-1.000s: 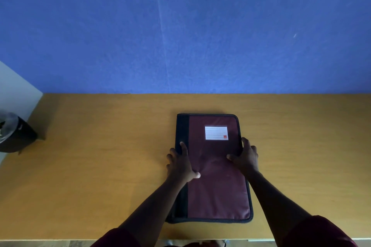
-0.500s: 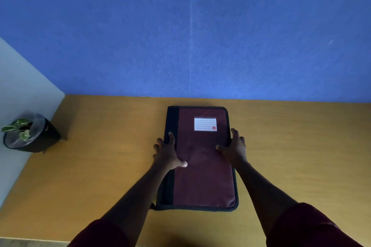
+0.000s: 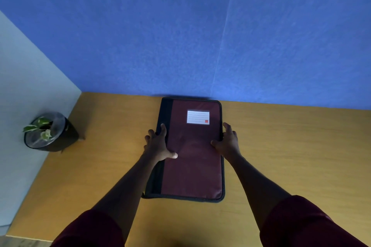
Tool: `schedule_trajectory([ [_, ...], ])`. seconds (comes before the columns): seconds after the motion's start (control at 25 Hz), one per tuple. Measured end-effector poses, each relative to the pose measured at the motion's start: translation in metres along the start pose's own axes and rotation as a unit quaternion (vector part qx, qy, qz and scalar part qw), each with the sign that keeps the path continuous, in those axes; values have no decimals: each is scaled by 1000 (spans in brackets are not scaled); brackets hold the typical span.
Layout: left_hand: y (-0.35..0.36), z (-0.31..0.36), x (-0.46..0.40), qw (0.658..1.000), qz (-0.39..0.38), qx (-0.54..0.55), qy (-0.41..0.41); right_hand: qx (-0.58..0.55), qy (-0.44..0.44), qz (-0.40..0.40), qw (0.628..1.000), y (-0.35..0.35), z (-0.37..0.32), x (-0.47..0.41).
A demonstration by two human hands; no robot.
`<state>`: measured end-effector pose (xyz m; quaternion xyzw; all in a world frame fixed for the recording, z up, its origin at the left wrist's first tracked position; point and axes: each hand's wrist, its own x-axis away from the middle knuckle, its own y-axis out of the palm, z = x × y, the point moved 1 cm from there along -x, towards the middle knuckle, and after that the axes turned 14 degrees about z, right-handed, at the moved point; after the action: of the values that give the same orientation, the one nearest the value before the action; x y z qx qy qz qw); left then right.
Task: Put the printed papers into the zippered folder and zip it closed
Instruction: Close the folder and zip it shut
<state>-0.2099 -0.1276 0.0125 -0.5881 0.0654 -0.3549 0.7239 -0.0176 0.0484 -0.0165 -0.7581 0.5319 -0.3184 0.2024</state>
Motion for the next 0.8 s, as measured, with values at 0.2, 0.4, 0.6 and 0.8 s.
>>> schedule_trajectory([
  [0.2,-4,-14,-16,1000,-1,1,5,2,6,6,1000,16,-13,-2],
  [0.4,-3,-20,-26,1000,-5,2,10,12,1,12,1000,24,-20,-3],
  [0.6,-3,-21,-31,1000,-7,-3,17,38,-8,11,999,28,-23,-2],
  [0.8,-1,-7,-30,1000,-4,-25,11,129,-52,31,990,39,-32,12],
])
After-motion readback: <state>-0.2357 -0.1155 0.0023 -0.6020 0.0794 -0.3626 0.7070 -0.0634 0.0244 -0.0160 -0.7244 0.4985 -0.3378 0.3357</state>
